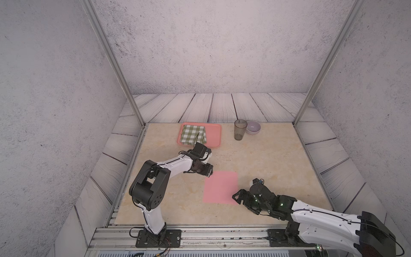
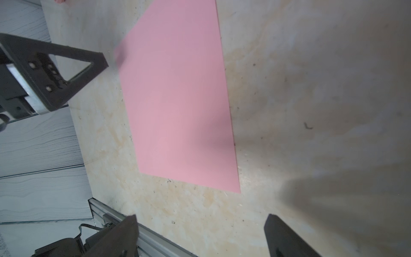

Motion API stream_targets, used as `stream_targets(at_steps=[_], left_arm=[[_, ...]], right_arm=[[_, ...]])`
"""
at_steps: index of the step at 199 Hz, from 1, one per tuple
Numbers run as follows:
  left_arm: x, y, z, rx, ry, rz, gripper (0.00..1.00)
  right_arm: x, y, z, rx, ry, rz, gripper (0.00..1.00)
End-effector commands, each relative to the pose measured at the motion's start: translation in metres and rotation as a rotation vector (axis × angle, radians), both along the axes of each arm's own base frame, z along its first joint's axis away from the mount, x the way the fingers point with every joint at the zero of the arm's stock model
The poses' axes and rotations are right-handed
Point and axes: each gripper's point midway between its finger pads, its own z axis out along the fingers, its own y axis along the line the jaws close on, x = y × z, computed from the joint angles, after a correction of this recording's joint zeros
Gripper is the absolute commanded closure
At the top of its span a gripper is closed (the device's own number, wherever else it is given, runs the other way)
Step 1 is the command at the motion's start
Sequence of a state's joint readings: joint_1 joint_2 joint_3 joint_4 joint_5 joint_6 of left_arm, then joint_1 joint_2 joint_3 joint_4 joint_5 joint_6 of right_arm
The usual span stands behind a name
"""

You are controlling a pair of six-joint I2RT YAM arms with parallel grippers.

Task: Fold the square paper diagonally
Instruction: Pick up the paper from the center of the board.

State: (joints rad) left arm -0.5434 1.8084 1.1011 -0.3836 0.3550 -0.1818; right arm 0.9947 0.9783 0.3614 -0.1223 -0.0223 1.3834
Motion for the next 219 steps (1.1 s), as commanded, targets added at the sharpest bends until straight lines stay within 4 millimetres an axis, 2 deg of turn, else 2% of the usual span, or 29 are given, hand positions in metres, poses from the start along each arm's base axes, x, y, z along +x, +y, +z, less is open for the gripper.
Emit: stream_targets(at_steps=[1, 20, 41, 53, 92, 121, 142, 171, 199, 219], left_arm=[[-0.033, -0.03, 0.009, -0.145, 0.22, -0.026, 0.38], [-0.036, -0.025, -0.001, -0.096, 0.226, -0.022, 0.38], [-0.029, -0.014, -0.003, -0.029, 0.178, 0.014, 0.37], [-0.023, -0.011, 0.004, -0.02, 0.135, 0.033, 0.36], [-0.003, -0.014, 0.047, -0.054, -0.004, 0.047, 0.31], [0.01, -0.005, 0.061, -0.011, -0.106, 0.057, 0.28], [0.012, -0.006, 0.057, 0.011, -0.123, 0.013, 0.29], [0.015, -0.009, 0.036, 0.069, -0.075, -0.058, 0.3], [0.015, -0.002, 0.018, 0.143, -0.043, -0.087, 0.3], [0.015, 0.0, 0.014, 0.159, -0.045, -0.09, 0.3]], right_arm=[[0.007, 0.003, -0.004, 0.043, -0.017, -0.091, 0.08], [0.008, 0.004, -0.009, 0.045, -0.014, -0.101, 0.09], [0.007, 0.004, -0.012, 0.03, -0.01, -0.098, 0.09], [0.006, 0.003, -0.015, 0.028, -0.007, -0.101, 0.09], [0.006, -0.006, -0.023, 0.017, -0.009, -0.132, 0.09], [0.006, -0.009, -0.024, 0.011, -0.016, -0.135, 0.09], [0.006, -0.01, -0.024, 0.008, -0.019, -0.138, 0.09], [0.004, -0.009, -0.025, 0.008, -0.013, -0.128, 0.09], [0.003, -0.008, -0.028, 0.005, -0.002, -0.122, 0.09], [0.003, -0.005, -0.028, 0.011, 0.004, -0.116, 0.09]])
